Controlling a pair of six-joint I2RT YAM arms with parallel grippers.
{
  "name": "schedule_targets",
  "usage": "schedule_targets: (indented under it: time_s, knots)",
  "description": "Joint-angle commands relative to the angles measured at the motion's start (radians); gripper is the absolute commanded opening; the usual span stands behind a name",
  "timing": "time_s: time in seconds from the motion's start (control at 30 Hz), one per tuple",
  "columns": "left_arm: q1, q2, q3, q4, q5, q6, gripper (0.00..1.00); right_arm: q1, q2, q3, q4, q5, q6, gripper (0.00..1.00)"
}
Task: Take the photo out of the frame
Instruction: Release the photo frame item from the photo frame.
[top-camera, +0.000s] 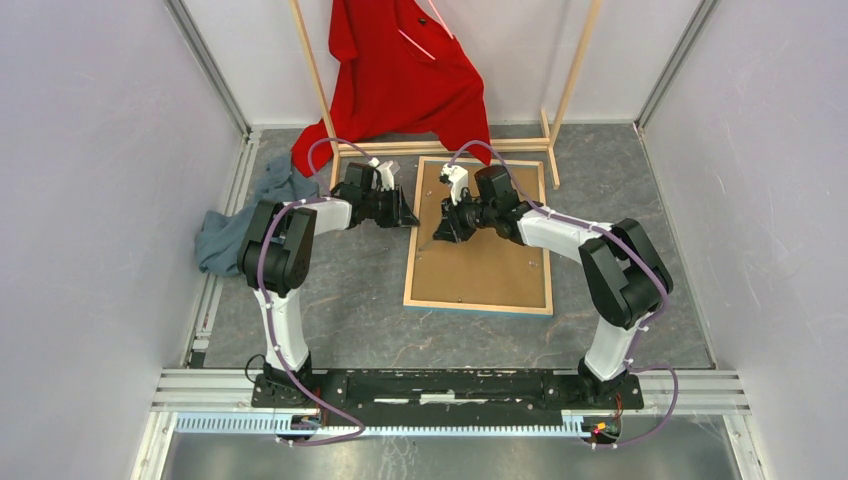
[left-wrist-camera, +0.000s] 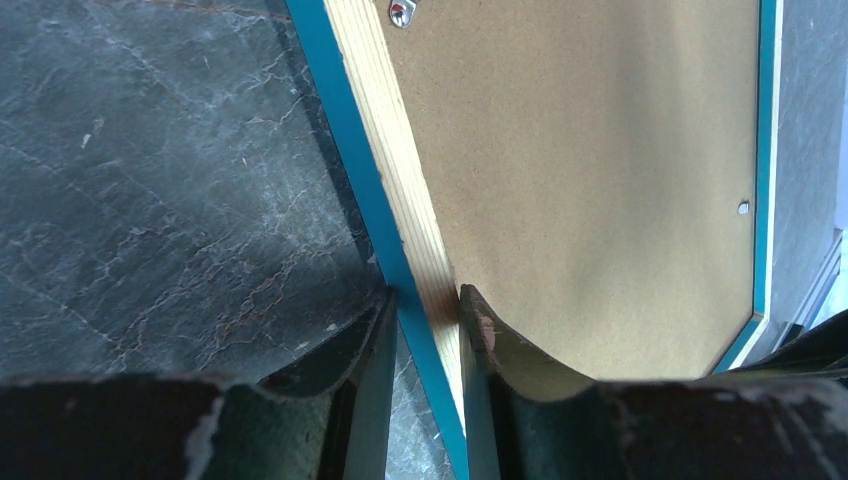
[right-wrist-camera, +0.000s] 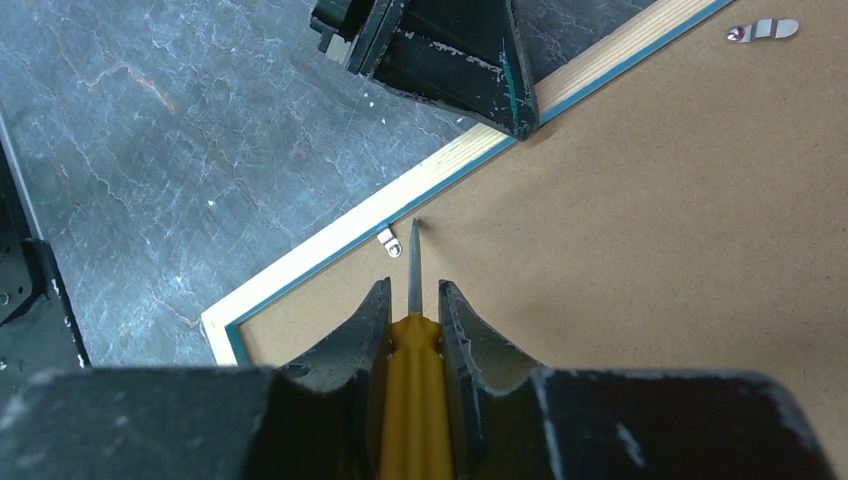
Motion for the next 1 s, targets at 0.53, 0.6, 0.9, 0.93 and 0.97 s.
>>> schedule_targets:
  time_s: [0.53,0.6,0.9,0.93,0.97]
  knots:
    - [0.003,0.067,-0.014,-0.05,-0.136,0.067,0.36,-0.033,-0.027,-0.01,0.064,-0.04,0.033,0.0]
    - [0.003,0.068,-0.015,-0.051,-0.137,0.066,0.36,-0.048,-0.027,-0.02,0.077,-0.046,0.044,0.0]
    - [0.005,0.069,-0.011,-0.051,-0.134,0.067,0.36,-0.073,-0.026,0.0,0.077,-0.1,0.063,0.0]
    - [0.005,0.069,-0.011,-0.05,-0.134,0.067,0.36,-0.073,-0.028,0.014,0.058,-0.103,0.053,0.0]
    - [0.005,0.071,-0.01,-0.05,-0.133,0.067,0.36,-0.072,-0.03,0.034,0.041,-0.105,0.038,0.0]
